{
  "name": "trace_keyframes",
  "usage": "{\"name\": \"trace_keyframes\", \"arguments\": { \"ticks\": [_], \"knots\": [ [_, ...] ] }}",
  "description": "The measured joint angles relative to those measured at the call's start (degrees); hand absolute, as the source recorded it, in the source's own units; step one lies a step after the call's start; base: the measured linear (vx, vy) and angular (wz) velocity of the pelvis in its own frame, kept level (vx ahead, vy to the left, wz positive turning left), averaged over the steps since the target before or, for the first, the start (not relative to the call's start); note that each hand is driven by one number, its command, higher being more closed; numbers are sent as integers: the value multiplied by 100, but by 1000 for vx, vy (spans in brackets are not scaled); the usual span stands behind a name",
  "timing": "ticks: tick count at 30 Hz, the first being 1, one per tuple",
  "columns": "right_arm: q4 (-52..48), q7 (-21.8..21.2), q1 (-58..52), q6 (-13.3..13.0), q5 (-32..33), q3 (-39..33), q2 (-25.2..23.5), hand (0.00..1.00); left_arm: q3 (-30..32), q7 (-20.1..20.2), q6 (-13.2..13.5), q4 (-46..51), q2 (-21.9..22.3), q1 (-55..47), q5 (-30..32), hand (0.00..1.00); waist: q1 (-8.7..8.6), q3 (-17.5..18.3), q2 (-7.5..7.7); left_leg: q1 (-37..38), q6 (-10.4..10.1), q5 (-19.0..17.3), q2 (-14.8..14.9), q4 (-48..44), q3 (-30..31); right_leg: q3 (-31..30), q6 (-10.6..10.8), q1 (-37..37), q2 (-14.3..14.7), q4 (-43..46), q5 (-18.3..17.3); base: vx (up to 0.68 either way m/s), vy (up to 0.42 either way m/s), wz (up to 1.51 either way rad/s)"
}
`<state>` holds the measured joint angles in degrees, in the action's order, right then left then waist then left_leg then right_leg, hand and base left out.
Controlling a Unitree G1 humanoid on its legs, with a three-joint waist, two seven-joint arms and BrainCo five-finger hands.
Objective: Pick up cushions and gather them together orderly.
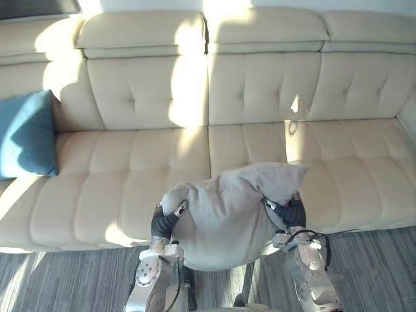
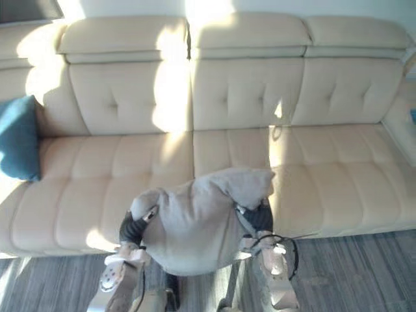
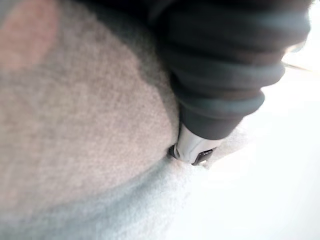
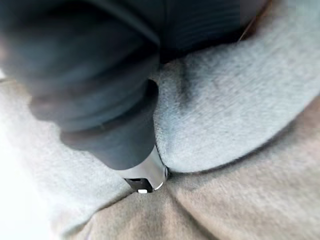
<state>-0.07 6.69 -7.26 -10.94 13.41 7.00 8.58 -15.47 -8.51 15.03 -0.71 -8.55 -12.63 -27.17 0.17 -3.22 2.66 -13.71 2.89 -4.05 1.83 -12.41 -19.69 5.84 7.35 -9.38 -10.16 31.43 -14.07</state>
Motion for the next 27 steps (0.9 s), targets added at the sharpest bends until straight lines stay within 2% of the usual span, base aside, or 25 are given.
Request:
{"name": "trace_keyframes", "arguments": {
  "ticks": [1, 2, 3, 4, 5, 6, 7, 8, 9, 10, 11, 13, 16, 22, 27],
  "knots": [
    [156, -2, 109, 0, -2, 3, -9, 100, 24, 0, -28, 0, -41, 3, 2, 100, -21, -1, -3, 250, 46, -30, -28, 112, -42, 57, -1, -244, -134, 676, -16, 333, 179, -40],
    [382, -2, 224, 2, -2, 4, -84, 100, 33, 0, -40, 2, -94, 9, 6, 100, -44, -3, -13, 611, 57, -39, -35, 271, -49, 204, -119, -456, -266, 1298, -92, 262, 118, -31],
    [442, -2, 254, 4, -6, 5, -143, 100, 36, 0, -28, 7, -112, 25, 6, 100, -51, -2, -18, 792, 59, -44, -17, 362, -49, 282, -197, -540, -296, 1490, -139, 225, 67, -22],
    [442, -2, 289, 3, -13, 8, -160, 100, 48, 0, -7, 46, -132, 84, 7, 100, -48, -13, -45, 995, -28, -145, 55, 462, -31, 338, -259, -717, -255, 1606, -186, 192, 5, -13],
    [466, -2, 386, -1, -72, 12, -169, 100, 119, 0, 55, 102, -178, 132, 11, 100, -74, 0, -64, 1050, -137, -254, 112, 522, -12, 334, -305, -991, -175, 1293, -220, 177, -28, -7],
    [497, -5, 459, -1, -152, 28, -163, 100, 172, 1, 69, 103, -209, 171, 10, 100, -109, 33, -8, 1037, -156, -251, 111, 540, -11, 295, -304, -1088, -111, 805, -205, 154, -88, 13],
    [500, -1, 510, -9, -254, 31, -139, 100, 204, -16, 62, 79, -244, 243, 37, 100, -145, 104, 130, 978, -199, -223, 50, 527, 31, 215, -319, -1050, -15, -273, 137, 149, -122, 45],
    [493, 2, 513, -54, -288, 20, -143, 100, 195, -6, 58, 65, -292, 347, 94, 100, -215, 104, 354, 1005, -264, -243, -192, 527, 192, 57, -477, -1066, -101, -1018, 946, 159, -157, 54],
    [505, 0, 517, -56, -287, -4, -72, 100, 194, 11, 35, -23, -189, 391, 111, 100, -229, 104, 276, 1014, -367, -320, -195, 533, 298, 62, -409, -1019, -104, -1008, 855, 173, -158, 39],
    [519, 0, 535, -24, -285, -2, 57, 100, 199, 22, -19, -100, -17, 392, 115, 100, -208, 108, 46, 965, -410, -340, -2, 519, 328, 161, -435, -843, 45, -1352, 991, 145, -118, 8],
    [519, -1, 534, -11, -273, -3, 115, 100, 201, 48, -26, -102, 53, 376, 114, 100, -185, 110, -77, 961, -447, -362, 97, 528, 345, 228, -449, -702, 159, -1643, 1091, 152, -94, -6],
    [518, -1, 463, 20, -232, -8, 147, 100, 214, 158, -29, -98, 100, 367, 106, 100, -149, 150, -199, 991, -483, -384, 277, 558, 486, 356, -517, -330, 426, -2299, 1323, 145, -94, 1],
    [454, -3, 418, 20, -210, -55, 109, 100, 242, 245, -61, -93, 133, 341, 107, 100, -142, 156, -195, 1105, -577, -383, 384, 642, 628, 471, -568, 47, 594, -2844, 1516, 108, -64, 10],
    [146, -76, 394, 20, -205, -233, -70, 100, 343, 231, -68, 145, 314, 293, 132, 100, -90, 238, -217, 1168, -599, -362, 284, 685, 903, 578, -508, 463, 584, -3491, 1777, 44, -3, 11],
    [184, 37, 849, 13, -205, -222, -333, 100, 651, -167, -30, 209, 296, 781, 470, 100, -36, 212, -221, 788, -596, -176, 184, 813, 1123, 747, -518, 200, 492, -3647, 1970, -68, 8, 21]
  ]
}}
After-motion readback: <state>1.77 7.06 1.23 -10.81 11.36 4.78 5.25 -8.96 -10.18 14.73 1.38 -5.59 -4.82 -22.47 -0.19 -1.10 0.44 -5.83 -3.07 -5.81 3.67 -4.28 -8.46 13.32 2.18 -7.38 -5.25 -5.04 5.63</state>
